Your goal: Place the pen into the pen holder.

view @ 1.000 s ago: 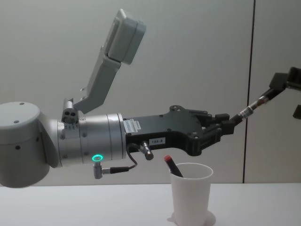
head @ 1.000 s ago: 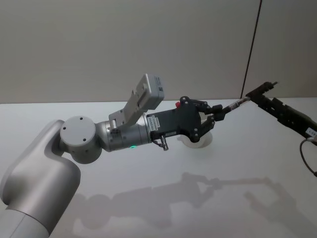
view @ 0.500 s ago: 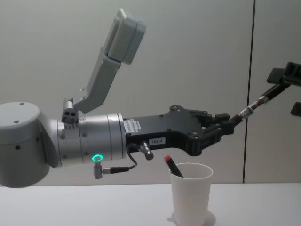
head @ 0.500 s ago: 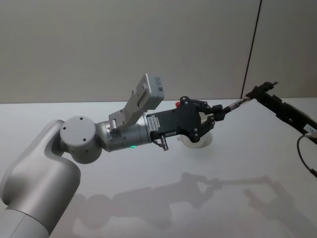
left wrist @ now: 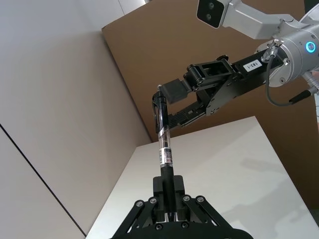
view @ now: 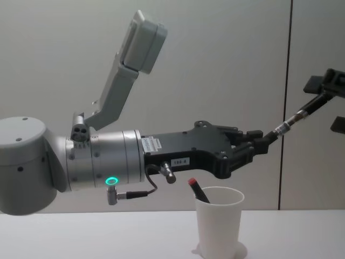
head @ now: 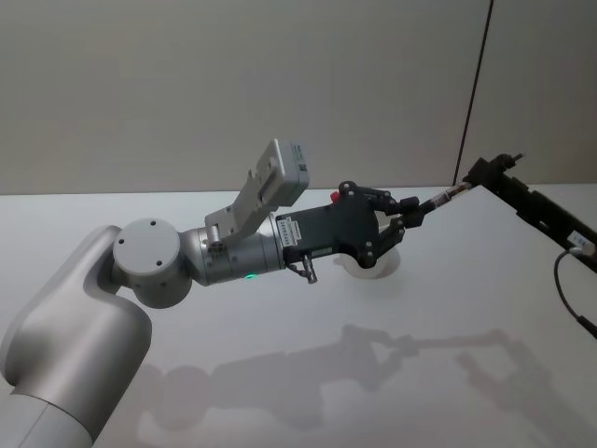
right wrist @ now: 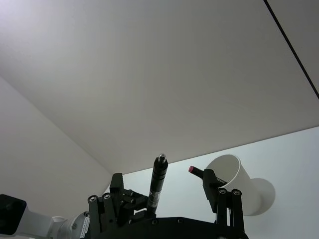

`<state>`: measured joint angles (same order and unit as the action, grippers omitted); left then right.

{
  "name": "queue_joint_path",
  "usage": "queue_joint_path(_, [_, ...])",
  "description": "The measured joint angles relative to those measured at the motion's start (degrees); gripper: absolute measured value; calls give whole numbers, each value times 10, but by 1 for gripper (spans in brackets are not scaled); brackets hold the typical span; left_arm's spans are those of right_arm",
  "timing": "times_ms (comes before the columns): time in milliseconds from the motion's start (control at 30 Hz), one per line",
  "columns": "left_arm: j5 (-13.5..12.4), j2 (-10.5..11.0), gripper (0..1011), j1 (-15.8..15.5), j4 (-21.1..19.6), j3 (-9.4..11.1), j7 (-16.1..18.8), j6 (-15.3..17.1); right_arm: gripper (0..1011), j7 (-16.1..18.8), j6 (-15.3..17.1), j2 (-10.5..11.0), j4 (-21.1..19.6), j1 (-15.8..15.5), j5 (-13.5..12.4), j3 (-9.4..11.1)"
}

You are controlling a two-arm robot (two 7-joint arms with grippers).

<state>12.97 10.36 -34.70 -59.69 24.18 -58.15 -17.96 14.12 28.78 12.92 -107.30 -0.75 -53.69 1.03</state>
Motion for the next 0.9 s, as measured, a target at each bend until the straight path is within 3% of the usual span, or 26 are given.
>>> queue_joint_path(167, [0, 0, 127, 0, 0, 0, 0, 0, 997, -3, -3, 1, 1, 0, -5, -4])
queue_joint_path(333, [0, 0, 127, 0, 0, 0, 0, 0, 886, -5, -6, 2, 2, 0, -9, -7])
queue_joint_path(900, [0, 0, 127, 0, 0, 0, 0, 0, 363, -20, -31, 0, 8, 2, -36, -17])
